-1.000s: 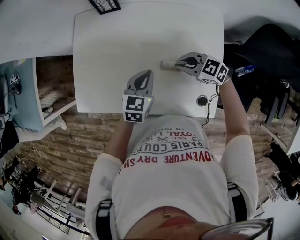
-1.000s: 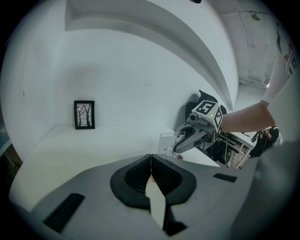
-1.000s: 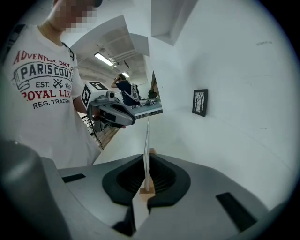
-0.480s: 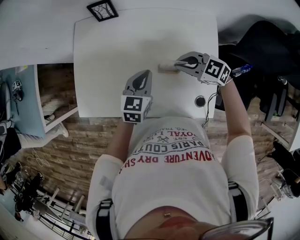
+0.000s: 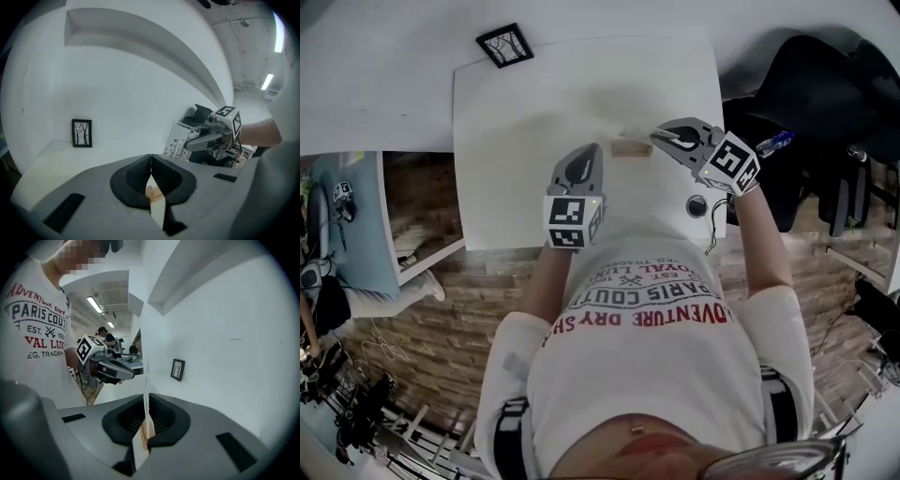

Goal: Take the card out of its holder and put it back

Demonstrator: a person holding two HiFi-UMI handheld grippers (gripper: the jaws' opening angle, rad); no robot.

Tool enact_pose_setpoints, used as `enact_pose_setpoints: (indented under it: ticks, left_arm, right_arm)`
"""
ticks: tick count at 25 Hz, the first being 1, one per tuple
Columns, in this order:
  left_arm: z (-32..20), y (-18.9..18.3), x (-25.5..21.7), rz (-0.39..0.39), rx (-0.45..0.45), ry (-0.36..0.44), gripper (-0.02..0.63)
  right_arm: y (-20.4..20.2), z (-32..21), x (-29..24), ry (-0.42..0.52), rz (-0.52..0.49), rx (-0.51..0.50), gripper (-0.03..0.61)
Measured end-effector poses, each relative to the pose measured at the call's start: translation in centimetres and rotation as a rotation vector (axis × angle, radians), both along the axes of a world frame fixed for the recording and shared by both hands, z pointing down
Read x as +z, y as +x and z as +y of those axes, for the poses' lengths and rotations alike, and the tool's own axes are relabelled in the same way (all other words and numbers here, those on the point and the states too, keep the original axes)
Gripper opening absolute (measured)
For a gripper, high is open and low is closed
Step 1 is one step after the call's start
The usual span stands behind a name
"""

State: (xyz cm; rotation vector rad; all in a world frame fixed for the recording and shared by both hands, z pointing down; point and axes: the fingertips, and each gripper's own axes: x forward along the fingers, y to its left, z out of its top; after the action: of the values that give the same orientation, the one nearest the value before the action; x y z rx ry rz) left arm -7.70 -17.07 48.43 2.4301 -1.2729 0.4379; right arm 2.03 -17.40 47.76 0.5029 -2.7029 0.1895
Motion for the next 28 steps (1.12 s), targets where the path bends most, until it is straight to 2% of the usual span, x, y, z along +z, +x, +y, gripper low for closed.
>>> enact_pose_setpoints:
  ticks: [2,6,10,15,20,22,28]
  left_arm:
    - [-0.3,0.0,-0.9,0.015,-0.014,0.033,0.025]
    - [-0.7,0.4,-2.1,0.030,-0.016,0.076,0.025]
    - [-0.5,0.9,-2.9,0.039,-0.015,0.097,0.025]
    - [-0.4,1.3,-3.4,0.050,-0.011,0.109,0.025]
    - [0.0,1.4,-3.6,0.013,-0.015,0.137,0.025]
    - [0.3,1.4,-3.9,0.022,-0.025,0.149,0.025]
    - [1.2,1.8,-4.4,0.033,-0.011,0.173,0.025]
  right_arm:
    - [0.7,-0.1,0.2,0.013,0.020,0.095,0.035]
    - [2.9,-1.1,0.3,0.041,0.041,0.381,0.035]
    - [4.9,-0.6,0.1,0.011,-0.017,0.611,0.035]
    - [6.7,0.4,0.2,-0.033,-0.104,0.838,0.035]
    - [7.8,1.5,1.3,-0.018,-0.081,0.977,0.035]
    - [8.2,1.9,1.4,-0.003,-0.072,1.027,0.035]
    - [7.4,2.8,0.8,0.019,-0.065,1.022,0.035]
